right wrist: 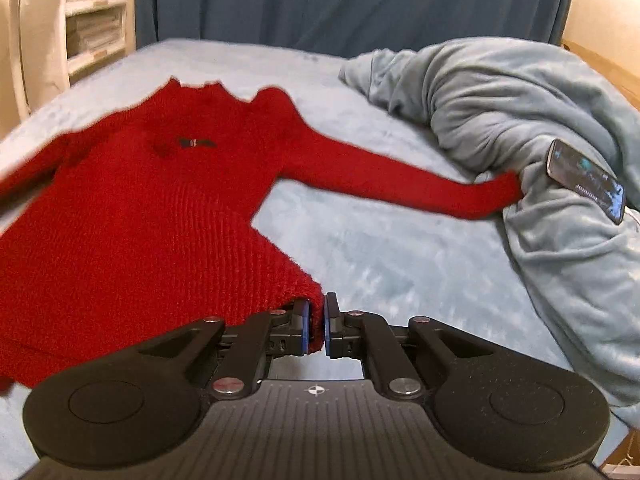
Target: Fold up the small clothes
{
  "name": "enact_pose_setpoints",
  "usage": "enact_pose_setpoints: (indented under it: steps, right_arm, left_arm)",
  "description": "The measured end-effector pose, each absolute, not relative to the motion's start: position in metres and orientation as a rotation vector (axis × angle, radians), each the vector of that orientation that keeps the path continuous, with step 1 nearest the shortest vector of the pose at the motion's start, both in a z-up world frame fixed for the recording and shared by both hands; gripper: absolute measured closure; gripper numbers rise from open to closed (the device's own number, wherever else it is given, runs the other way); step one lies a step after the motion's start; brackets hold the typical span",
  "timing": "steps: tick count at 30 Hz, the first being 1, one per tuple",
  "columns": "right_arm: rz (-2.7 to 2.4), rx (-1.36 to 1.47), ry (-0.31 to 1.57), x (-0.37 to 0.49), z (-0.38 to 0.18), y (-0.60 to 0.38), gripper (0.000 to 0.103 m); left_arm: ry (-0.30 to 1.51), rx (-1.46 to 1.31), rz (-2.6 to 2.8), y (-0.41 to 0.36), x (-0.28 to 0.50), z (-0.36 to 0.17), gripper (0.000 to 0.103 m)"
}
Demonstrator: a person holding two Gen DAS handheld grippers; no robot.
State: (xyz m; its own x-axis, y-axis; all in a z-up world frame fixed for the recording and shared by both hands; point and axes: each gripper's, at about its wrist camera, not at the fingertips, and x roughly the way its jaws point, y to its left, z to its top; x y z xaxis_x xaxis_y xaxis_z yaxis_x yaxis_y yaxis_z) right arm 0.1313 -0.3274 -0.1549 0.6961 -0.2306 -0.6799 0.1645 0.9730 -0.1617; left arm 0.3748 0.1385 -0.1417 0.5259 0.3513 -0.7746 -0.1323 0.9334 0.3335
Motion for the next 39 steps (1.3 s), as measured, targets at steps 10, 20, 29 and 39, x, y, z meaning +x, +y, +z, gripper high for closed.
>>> enact_pose_setpoints:
  steps: [10, 20, 29, 39]
  right_arm:
    - [-0.230, 0.236, 0.759, 0.123, -0.155, -0.356, 0.087]
    - [-0.168, 0.488, 0.757, 0.115, -0.155, -0.388, 0.069]
    - [-0.158, 0.623, 0.761, 0.108, -0.165, -0.399, 0.057]
    - [-0.153, 0.882, 0.822, 0.106, -0.189, -0.416, 0.045]
  left_arm:
    - [0.808, 0.187, 0.205, 0.138, 0.355, -0.075, 0.000]
    - [0.983, 0.137, -0.405, -0.002, 0.205, -0.153, 0.000]
    - [1.025, 0.334, -0.390, -0.064, 0.218, -0.194, 0.000]
    - [1.040, 0.072, -0.164, 0.000, 0.267, -0.179, 0.000]
